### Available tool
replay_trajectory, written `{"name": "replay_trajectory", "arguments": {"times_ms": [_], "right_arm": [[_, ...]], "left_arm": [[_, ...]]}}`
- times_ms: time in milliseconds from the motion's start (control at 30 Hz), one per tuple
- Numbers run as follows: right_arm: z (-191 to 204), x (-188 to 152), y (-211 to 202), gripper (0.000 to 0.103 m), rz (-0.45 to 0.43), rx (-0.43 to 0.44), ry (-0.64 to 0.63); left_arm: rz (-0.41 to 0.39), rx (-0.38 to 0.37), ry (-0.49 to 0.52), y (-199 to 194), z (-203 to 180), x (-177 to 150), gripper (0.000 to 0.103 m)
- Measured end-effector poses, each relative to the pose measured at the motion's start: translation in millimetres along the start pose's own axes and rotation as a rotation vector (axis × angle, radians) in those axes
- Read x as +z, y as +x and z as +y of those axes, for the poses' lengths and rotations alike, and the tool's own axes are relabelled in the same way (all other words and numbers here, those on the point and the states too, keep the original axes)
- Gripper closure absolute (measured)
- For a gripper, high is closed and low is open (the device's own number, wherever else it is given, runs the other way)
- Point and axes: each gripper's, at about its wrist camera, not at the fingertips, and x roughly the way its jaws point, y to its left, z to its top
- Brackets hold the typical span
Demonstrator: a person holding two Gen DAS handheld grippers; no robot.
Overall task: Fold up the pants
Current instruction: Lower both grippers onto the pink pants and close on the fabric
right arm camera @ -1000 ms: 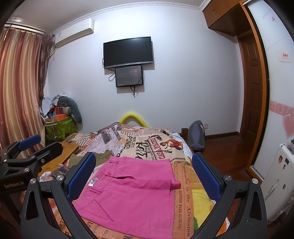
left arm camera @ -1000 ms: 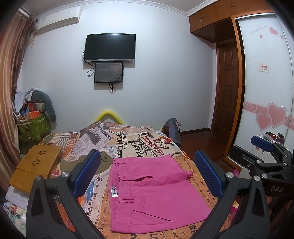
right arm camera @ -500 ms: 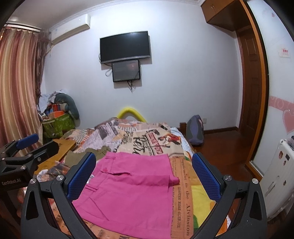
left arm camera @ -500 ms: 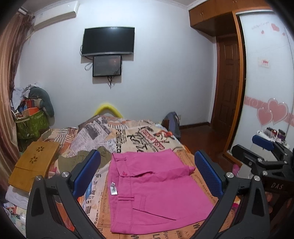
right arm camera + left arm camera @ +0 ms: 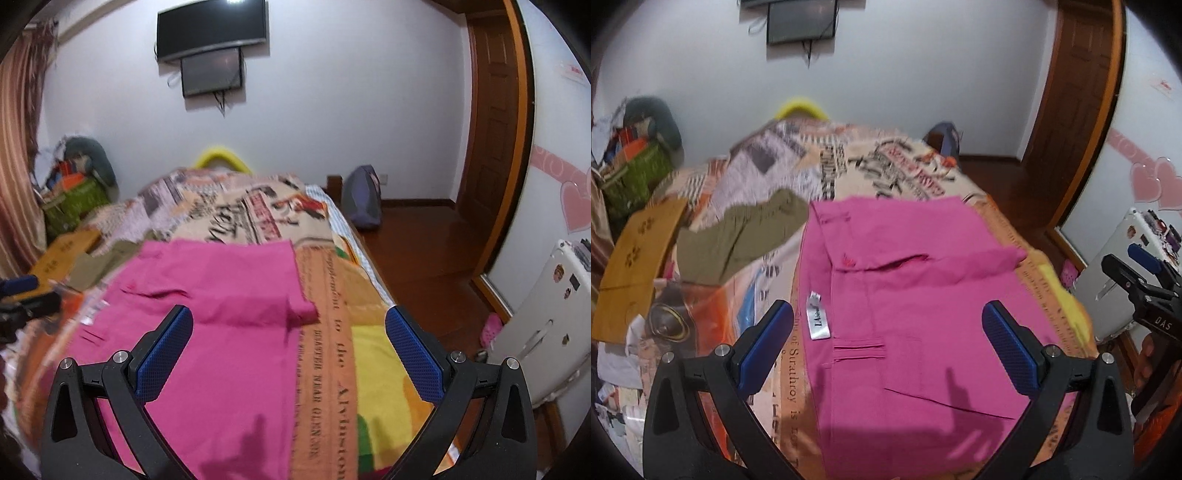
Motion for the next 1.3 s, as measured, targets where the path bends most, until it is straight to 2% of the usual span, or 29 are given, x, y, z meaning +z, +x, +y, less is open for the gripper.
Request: {"name": "replay_trajectory", "arguments": {"times_ms": [100, 267, 367, 433, 500, 633, 700, 833, 933, 1100, 1200, 1300], "right_arm": [[-6, -2, 15, 0.0, 0.034, -0.006, -0.013], [-12, -3, 41, 0.0, 0.064, 0.04, -0.005], [-12, -4, 59, 0.0, 0.104, 0.034, -0.025], [-12, -3, 71, 0.0, 0.127, 0.042, -0.035], [-11, -5, 83, 0.0, 0.159, 0.065, -0.036], [-11, -9, 102, 0.002, 0.2, 0.095, -0.033], [-12, -10, 110, 0.009, 0.218, 0.097, -0.033], [-12, -13, 123, 0.026, 0.265, 0.119, -0.035], [-8, -14, 130, 0.035, 0.281, 0.154, -0.054], [-4, -18, 148, 0.038, 0.343, 0.21, -0.05], [-1, -20, 161, 0.043, 0.396, 0.204, -0.064], [1, -20, 166, 0.046, 0.405, 0.193, -0.086]], "left_arm": [[0.041, -0.008, 0.001, 20, 10, 2, 0.0], [0.085, 0.045, 0.029, 48, 25, 9, 0.0], [0.126, 0.038, 0.061, 67, 30, 13, 0.001], [0.155, 0.016, 0.072, 80, 34, 16, 0.017], [0.184, 0.017, 0.074, 92, 37, 18, 0.026], [0.224, 0.0, 0.067, 110, 44, 18, 0.037], [0.236, -0.008, 0.068, 116, 46, 18, 0.044], [0.285, -0.056, 0.073, 130, 47, 17, 0.067], [0.292, -0.059, 0.084, 135, 48, 16, 0.069], [0.32, -0.1, 0.018, 144, 60, 15, 0.074], [0.332, -0.117, -0.001, 146, 63, 13, 0.074], [0.35, -0.16, -0.002, 150, 61, 12, 0.074]]}}
